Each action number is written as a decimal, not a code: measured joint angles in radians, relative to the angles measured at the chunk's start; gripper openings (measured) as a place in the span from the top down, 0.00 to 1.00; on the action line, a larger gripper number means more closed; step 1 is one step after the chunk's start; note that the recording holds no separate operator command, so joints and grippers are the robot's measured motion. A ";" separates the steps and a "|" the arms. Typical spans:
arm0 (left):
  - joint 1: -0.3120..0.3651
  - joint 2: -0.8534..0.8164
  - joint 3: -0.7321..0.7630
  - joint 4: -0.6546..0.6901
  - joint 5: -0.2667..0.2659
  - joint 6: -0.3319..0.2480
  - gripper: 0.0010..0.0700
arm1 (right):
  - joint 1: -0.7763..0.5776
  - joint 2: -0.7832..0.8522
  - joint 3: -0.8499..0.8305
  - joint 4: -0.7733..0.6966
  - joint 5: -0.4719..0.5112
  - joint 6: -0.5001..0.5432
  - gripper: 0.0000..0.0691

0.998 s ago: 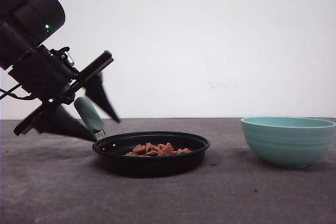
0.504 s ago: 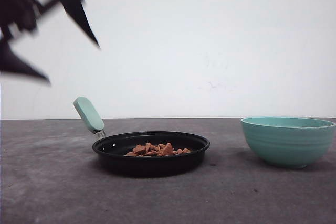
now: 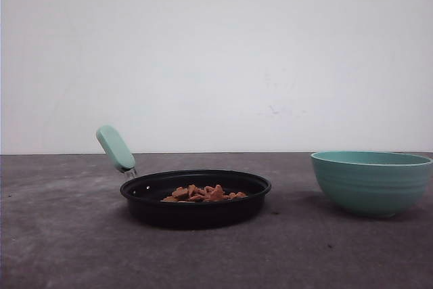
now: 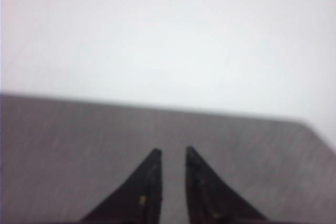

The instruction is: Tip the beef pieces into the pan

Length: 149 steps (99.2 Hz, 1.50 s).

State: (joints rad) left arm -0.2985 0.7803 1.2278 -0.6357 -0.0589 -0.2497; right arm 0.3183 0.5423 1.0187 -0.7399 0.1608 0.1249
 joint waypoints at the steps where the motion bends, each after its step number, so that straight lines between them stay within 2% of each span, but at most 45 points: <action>1: 0.000 -0.005 -0.006 -0.006 -0.002 0.001 0.96 | 0.000 -0.005 -0.004 0.007 0.000 -0.002 0.98; 22: 0.000 -0.190 -0.283 -0.020 -0.021 0.002 0.98 | 0.002 -0.150 -0.148 0.080 0.019 -0.091 0.98; 36: 0.000 -0.350 -0.470 -0.020 -0.119 -0.002 0.98 | 0.002 -0.281 -0.297 0.108 0.027 -0.142 0.98; 41: 0.000 -0.373 -0.497 -0.033 -0.130 -0.004 0.98 | 0.002 -0.311 -0.317 0.083 0.025 -0.145 0.98; 58: 0.000 -0.402 -0.501 -0.056 -0.129 -0.016 0.98 | 0.002 -0.365 -0.318 0.076 0.023 -0.147 0.98; 116: 0.000 -0.405 -0.501 -0.056 -0.129 -0.025 0.98 | 0.002 -0.368 -0.318 0.103 0.023 -0.147 0.98; 130: 0.000 -0.405 -0.501 -0.056 -0.129 -0.027 0.98 | 0.002 -0.409 -0.330 0.051 0.053 -0.143 0.98; 138: 0.000 -0.405 -0.501 -0.056 -0.129 -0.027 0.98 | 0.001 -0.467 -0.403 0.127 0.077 -0.117 0.98; 149: 0.000 -0.405 -0.501 -0.056 -0.129 -0.027 0.98 | -0.038 -0.517 -0.587 0.345 0.128 -0.073 0.98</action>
State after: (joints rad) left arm -0.2985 0.3756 0.7265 -0.6918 -0.1875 -0.2771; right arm 0.2806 0.0257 0.4320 -0.3950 0.2890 0.0521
